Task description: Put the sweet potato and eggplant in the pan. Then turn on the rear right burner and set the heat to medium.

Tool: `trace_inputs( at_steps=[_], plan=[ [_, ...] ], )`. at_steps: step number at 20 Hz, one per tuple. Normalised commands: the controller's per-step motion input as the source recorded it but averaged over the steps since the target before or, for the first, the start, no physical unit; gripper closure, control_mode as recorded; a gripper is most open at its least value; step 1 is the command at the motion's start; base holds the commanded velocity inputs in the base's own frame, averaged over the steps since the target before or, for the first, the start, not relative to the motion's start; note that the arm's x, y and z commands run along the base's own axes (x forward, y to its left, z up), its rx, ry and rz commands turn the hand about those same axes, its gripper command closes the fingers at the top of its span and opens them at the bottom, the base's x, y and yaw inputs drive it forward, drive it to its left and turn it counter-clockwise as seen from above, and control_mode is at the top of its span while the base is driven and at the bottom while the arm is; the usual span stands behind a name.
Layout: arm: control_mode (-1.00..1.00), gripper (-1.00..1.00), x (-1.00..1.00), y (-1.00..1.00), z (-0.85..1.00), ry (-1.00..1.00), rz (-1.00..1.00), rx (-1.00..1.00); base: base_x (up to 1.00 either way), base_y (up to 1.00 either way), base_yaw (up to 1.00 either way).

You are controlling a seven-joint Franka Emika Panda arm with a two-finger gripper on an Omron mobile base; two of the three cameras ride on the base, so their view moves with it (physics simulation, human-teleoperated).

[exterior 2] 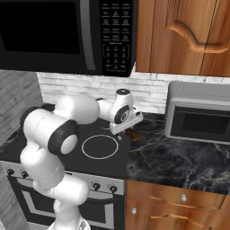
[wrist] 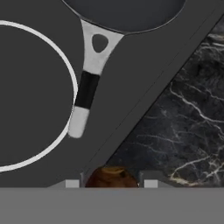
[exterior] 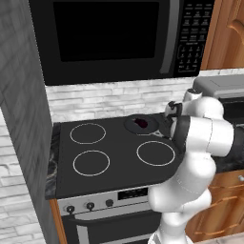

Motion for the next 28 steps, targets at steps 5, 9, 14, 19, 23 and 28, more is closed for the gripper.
trace_inputs(
  at_steps=[5, 9, 14, 19, 23, 28],
  plan=[
    [-1.00, 1.00, -0.19, 0.10, 0.41, -0.03, -0.11, 0.00, 0.00, 0.00, 0.00],
    [-1.00, 1.00, -0.30, 0.02, 0.45, -0.07, -0.17, 0.02, 0.00, 0.00, 0.00],
    [-1.00, 1.00, -0.24, 0.26, 0.20, -0.11, -0.17, 0.03, 0.00, 0.00, 0.00],
    [-1.00, 1.00, -0.01, 0.61, 0.03, -0.19, -0.14, 0.04, 0.00, 0.00, 0.00],
    [-1.00, 1.00, 0.00, 0.56, 0.03, -0.24, -0.14, 0.04, 0.00, 0.00, 0.00],
    [-1.00, 1.00, 0.08, 0.39, 0.00, -0.29, -0.14, 0.05, 0.00, 0.00, 0.00]
  ],
)
